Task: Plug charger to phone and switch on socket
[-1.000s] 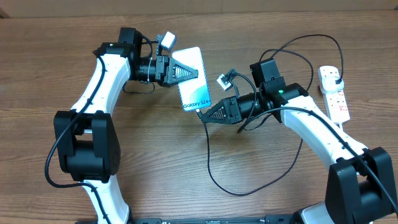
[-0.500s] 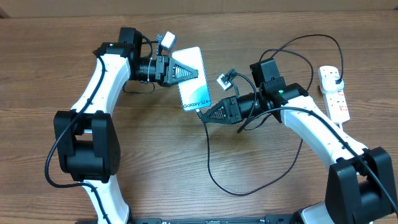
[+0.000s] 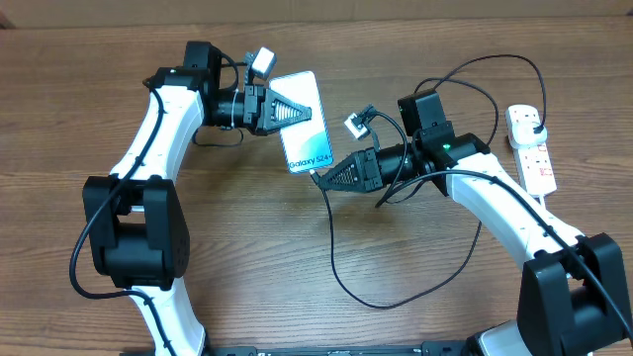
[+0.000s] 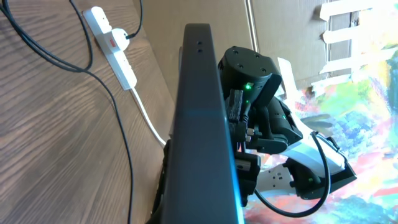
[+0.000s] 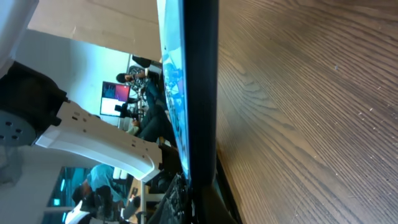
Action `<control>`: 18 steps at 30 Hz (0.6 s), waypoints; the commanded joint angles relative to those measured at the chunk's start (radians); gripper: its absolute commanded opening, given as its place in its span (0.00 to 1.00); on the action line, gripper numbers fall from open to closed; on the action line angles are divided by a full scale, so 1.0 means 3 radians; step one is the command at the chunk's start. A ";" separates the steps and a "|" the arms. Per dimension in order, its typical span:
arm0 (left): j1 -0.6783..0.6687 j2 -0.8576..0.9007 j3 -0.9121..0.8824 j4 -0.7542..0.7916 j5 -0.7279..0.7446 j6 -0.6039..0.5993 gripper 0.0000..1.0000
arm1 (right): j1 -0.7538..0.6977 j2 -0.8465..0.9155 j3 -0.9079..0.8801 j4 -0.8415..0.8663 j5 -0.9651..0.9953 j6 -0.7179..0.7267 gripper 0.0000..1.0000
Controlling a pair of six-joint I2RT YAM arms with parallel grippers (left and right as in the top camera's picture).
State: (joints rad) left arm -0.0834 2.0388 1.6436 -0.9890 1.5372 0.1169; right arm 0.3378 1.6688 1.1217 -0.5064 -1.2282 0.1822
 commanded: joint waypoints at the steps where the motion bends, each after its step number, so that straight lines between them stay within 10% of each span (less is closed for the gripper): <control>1: -0.0066 -0.0020 0.0051 0.0121 0.0144 -0.0305 0.04 | -0.0042 -0.0076 0.0038 0.0065 0.0065 0.0092 0.04; 18: 0.0175 -0.0020 0.0051 0.0546 0.0097 -0.0646 0.04 | -0.0039 -0.0076 0.0037 -0.0220 0.1099 0.0272 0.04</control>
State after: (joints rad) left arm -0.0463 2.0388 1.6436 -0.8288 1.5337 -0.0563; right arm 0.3336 1.6688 1.1217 -0.5606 -1.0790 0.2161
